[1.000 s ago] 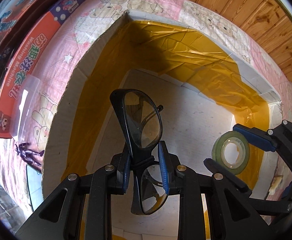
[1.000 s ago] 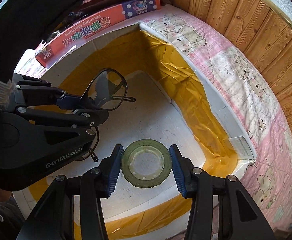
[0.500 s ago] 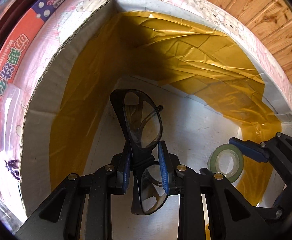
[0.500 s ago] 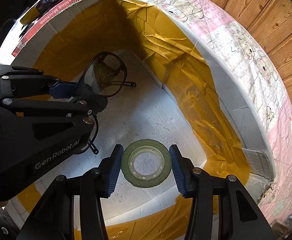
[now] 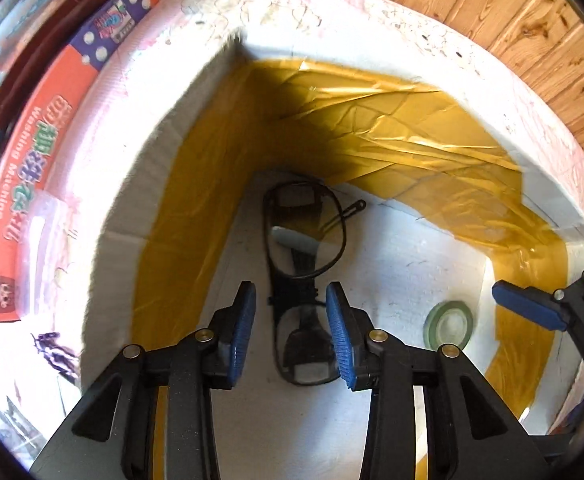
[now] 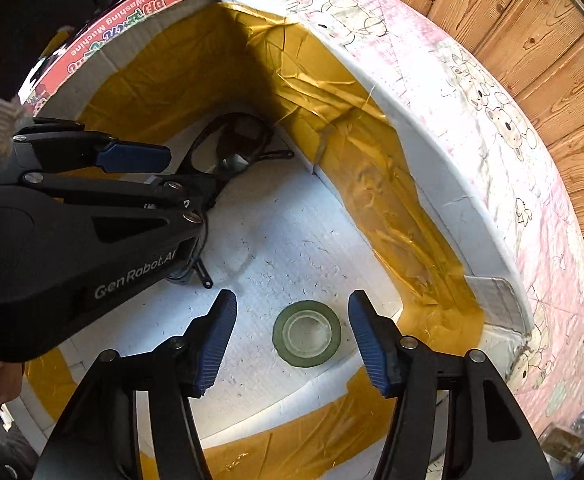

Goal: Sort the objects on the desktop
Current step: 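Lower the glasses into the box and open the left tool while the right tool releases the tape inside, then withdraw both tools from the box back over the bedspread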

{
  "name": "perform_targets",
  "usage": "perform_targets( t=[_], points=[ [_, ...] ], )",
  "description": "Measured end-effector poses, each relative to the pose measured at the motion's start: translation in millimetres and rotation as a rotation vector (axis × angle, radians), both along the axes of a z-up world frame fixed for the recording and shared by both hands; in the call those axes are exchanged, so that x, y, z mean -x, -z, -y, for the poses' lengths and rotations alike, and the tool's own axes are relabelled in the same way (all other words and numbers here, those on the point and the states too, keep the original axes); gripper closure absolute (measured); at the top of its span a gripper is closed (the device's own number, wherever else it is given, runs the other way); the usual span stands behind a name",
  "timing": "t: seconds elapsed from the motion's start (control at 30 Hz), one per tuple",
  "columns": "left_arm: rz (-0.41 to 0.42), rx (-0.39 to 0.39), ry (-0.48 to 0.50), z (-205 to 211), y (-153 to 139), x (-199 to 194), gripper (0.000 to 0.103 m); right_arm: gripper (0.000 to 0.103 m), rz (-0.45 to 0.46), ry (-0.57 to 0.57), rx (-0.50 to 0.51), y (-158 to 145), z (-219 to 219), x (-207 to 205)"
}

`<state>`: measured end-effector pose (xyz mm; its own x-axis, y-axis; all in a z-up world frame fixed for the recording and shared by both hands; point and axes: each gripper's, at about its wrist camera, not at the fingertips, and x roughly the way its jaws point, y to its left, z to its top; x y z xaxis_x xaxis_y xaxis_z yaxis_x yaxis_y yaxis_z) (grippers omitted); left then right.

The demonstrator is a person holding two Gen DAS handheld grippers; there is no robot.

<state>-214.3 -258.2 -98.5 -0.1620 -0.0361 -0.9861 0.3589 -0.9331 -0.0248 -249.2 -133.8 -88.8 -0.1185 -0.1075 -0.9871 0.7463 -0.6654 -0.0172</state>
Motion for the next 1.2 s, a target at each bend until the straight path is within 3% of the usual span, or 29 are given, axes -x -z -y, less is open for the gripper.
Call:
perform_targets(
  t=[0.3,0.4,0.5,0.53,1.0,1.2],
  points=[
    [-0.091,0.016,0.005,-21.3,-59.1,-40.5,0.063,0.04,-0.081,0.09,0.195,-67.7,-49.7,-20.2],
    [-0.129,0.011,0.001,-34.4,-76.6,-49.9,0.062,0.039,-0.125,0.106,0.262,-93.6,-44.4,-23.9],
    [-0.167,0.016,0.006,-37.1,-89.5,-67.3,0.062,0.039,-0.168,0.118,0.31,-105.5,-53.1,-33.0],
    [-0.178,0.013,0.003,-40.2,-95.1,-73.6,0.062,0.039,-0.185,0.116,0.328,-97.0,-55.1,-32.5],
    [-0.305,0.045,0.075,-91.9,-146.5,-125.2,0.062,0.039,-0.439,0.158,0.53,-152.0,-134.0,-129.2],
    [-0.344,0.066,0.15,-122.6,-157.6,-138.0,0.062,0.039,-0.473,0.211,0.601,-154.0,-174.3,-155.4]
  ],
)
